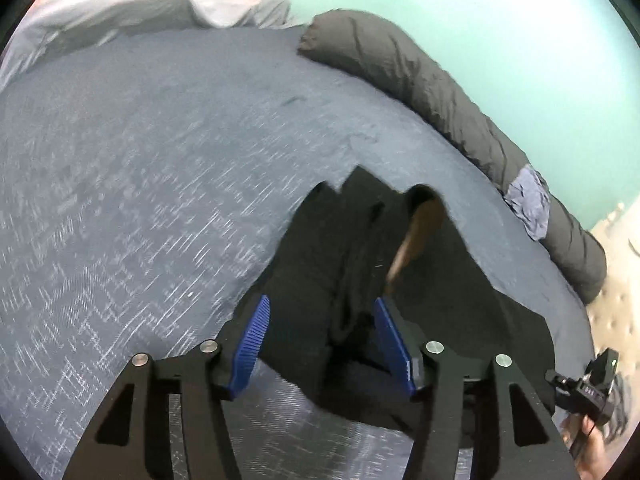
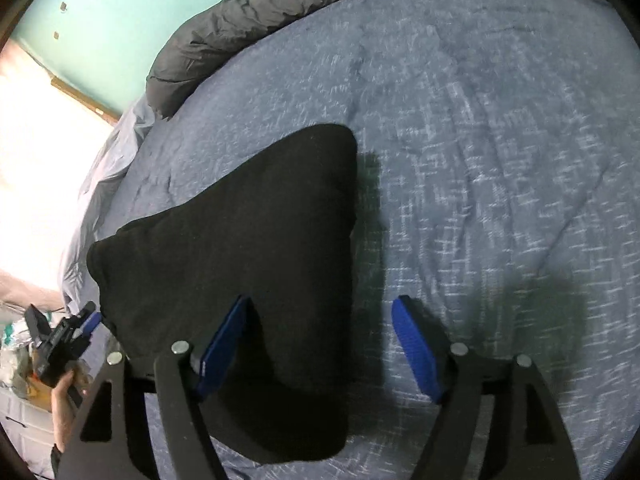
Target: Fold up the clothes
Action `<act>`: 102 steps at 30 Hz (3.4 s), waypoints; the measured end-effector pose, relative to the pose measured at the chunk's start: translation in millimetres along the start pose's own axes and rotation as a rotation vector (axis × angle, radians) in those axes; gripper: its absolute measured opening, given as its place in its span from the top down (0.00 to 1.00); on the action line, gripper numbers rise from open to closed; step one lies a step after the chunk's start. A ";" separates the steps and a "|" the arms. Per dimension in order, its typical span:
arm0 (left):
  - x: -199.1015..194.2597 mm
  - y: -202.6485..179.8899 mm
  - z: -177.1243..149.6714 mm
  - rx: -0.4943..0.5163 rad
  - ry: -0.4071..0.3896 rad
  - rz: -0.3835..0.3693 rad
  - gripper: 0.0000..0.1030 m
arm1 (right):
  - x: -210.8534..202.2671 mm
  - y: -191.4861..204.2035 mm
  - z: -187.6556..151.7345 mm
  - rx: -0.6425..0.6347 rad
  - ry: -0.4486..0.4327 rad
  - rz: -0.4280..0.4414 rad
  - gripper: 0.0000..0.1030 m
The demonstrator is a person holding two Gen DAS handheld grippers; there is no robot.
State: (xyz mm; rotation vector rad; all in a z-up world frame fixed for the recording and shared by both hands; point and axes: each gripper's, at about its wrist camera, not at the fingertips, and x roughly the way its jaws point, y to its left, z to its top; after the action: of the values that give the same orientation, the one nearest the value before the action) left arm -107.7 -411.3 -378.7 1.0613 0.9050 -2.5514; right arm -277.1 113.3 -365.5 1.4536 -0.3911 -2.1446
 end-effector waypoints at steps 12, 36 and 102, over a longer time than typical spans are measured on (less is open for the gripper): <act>5.7 25.3 -12.9 -0.063 0.068 0.004 0.32 | 18.9 23.4 0.4 -0.073 0.051 0.052 0.25; -29.1 -23.3 -17.5 -0.006 -0.023 -0.161 0.87 | -41.9 63.1 33.7 -0.208 -0.077 0.087 0.81; 71.7 -337.9 -181.1 0.546 0.342 -0.218 0.81 | -144.7 -155.6 -91.4 0.025 -0.194 -0.109 0.79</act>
State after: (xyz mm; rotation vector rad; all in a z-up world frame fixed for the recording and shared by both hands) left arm -201.7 -32.8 -374.6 1.6713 0.4003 -2.9416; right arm -189.8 327.5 -367.2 1.3110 -0.4184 -2.3861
